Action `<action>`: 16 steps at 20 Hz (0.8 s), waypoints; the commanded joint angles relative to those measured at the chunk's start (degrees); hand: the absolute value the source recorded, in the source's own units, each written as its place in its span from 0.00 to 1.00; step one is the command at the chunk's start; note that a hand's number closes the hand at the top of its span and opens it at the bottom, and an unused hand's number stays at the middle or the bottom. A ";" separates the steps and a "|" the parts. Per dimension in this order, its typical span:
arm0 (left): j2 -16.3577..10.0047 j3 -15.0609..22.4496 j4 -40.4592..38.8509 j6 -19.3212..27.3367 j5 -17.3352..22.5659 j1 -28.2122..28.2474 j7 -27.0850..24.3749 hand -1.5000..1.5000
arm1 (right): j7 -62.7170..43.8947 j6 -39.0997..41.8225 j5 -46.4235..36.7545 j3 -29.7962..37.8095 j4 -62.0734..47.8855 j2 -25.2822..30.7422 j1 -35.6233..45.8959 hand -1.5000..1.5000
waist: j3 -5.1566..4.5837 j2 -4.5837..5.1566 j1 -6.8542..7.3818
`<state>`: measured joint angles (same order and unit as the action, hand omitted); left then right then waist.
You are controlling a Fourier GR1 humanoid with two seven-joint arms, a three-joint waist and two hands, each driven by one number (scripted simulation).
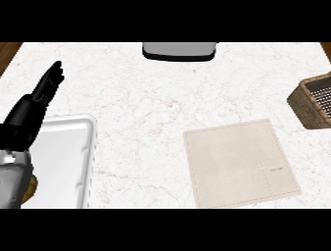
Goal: Pick the lemon from the placemat and place it in the basket
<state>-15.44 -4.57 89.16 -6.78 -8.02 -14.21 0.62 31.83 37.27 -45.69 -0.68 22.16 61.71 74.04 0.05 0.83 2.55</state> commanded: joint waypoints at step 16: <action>0.44 0.28 0.27 0.13 -0.50 -0.83 -0.54 0.50 | -18.64 1.84 22.91 22.85 -21.58 7.26 8.42 0.00 | 0.21 0.94 1.01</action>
<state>-14.78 -4.15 89.03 -6.83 -8.27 -14.53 -0.01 16.74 39.46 -26.38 18.18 3.97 65.45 82.36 0.15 1.43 3.39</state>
